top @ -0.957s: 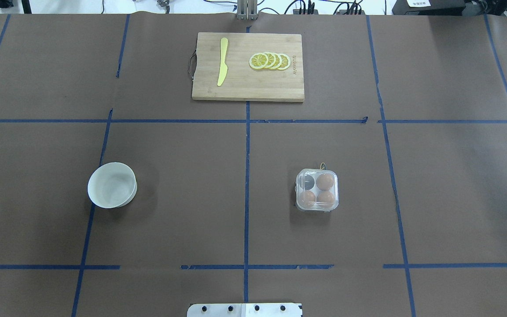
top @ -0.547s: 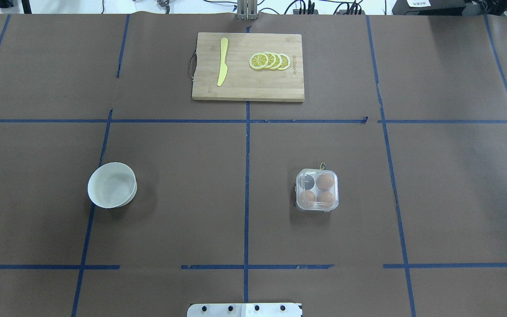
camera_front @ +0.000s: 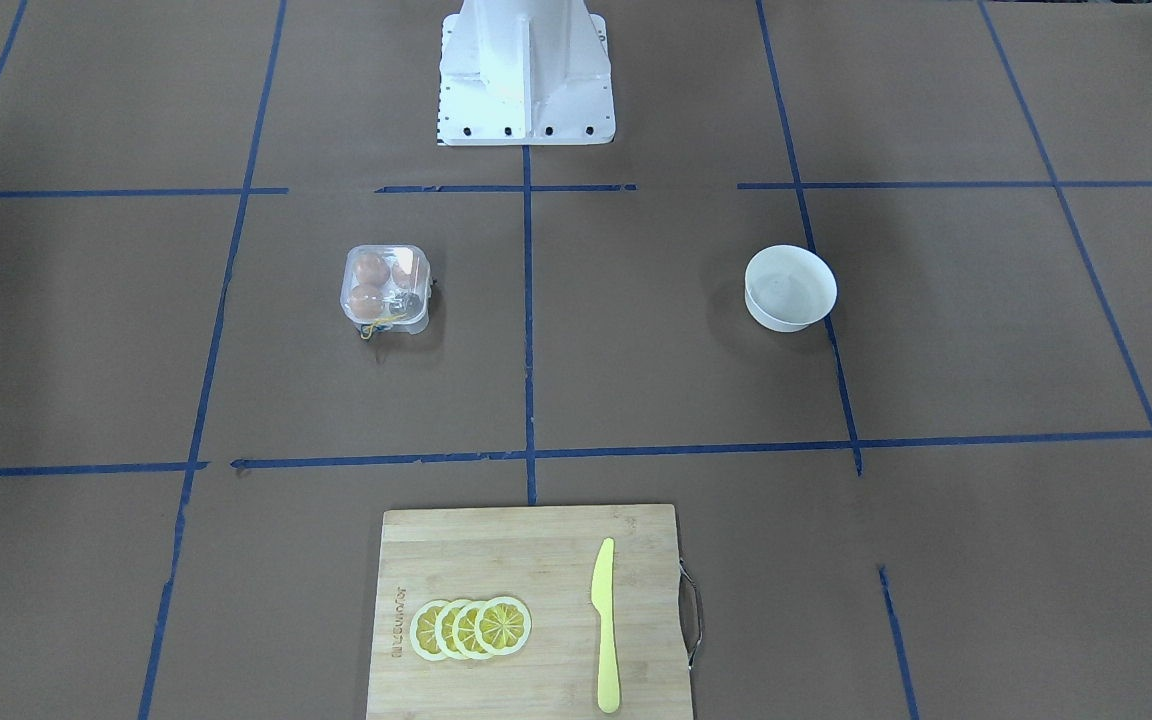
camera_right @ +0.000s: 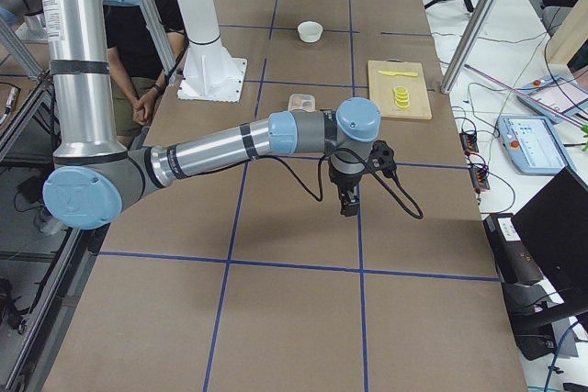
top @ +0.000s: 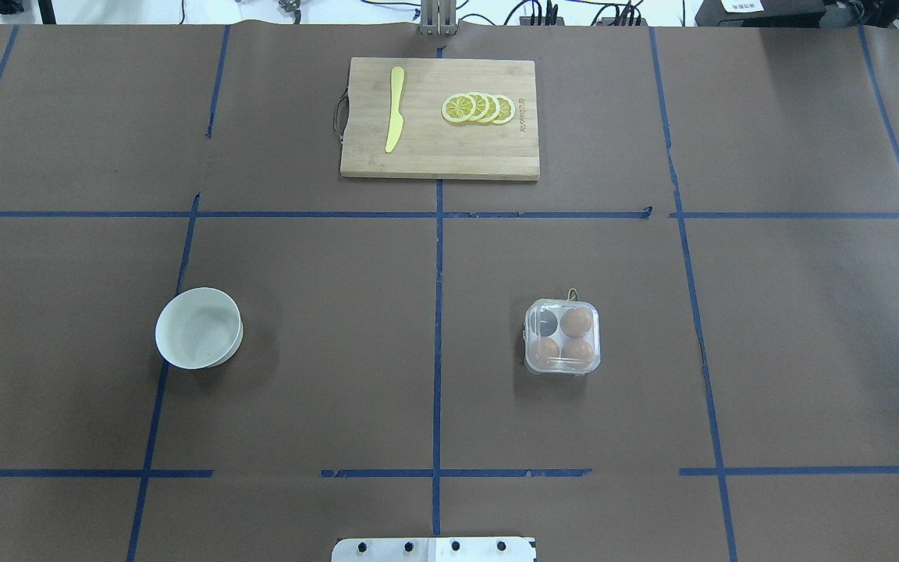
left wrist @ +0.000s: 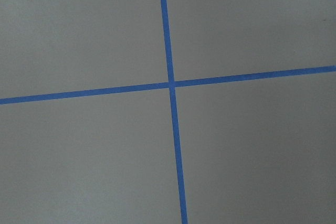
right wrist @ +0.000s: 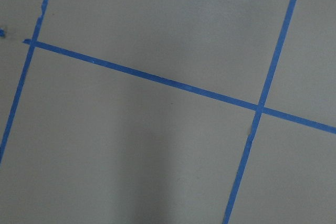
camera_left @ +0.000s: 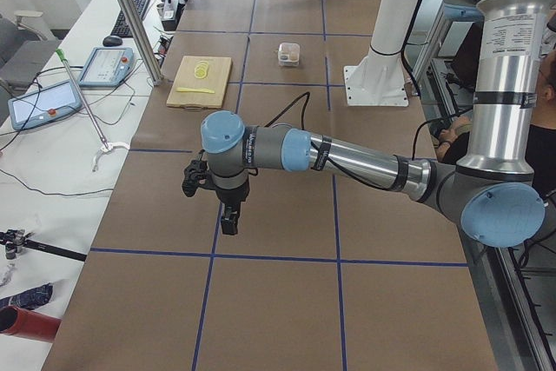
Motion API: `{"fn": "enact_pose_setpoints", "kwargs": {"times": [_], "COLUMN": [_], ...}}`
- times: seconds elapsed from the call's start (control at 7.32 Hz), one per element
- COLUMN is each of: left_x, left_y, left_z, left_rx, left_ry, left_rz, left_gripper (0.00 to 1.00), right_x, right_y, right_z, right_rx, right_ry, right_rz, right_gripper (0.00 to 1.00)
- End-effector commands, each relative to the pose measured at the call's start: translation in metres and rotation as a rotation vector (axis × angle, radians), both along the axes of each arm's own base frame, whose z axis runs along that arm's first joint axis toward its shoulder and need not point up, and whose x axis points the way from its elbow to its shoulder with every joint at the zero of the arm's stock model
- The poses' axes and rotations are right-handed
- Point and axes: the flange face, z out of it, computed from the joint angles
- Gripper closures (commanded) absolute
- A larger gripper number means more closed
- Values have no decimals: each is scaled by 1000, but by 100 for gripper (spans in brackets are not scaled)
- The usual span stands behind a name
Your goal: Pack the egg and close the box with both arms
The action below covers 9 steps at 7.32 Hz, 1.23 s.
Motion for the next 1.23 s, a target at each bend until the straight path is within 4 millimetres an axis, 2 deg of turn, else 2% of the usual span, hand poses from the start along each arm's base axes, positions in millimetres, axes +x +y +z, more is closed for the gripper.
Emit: {"fn": "enact_pose_setpoints", "kwargs": {"times": [0.0,1.09], "left_x": [0,1], "left_y": [0,-5], "left_z": [2,-5], "left_rx": [-6,8], "left_ry": [0,0], "left_rz": [0,2], "left_gripper": [0,0], "right_x": [0,0], "right_y": [3,4], "right_z": [4,5], "right_rx": [-9,-13], "right_ry": [-3,-6], "right_rz": [0,1], "right_gripper": [0,0]}}
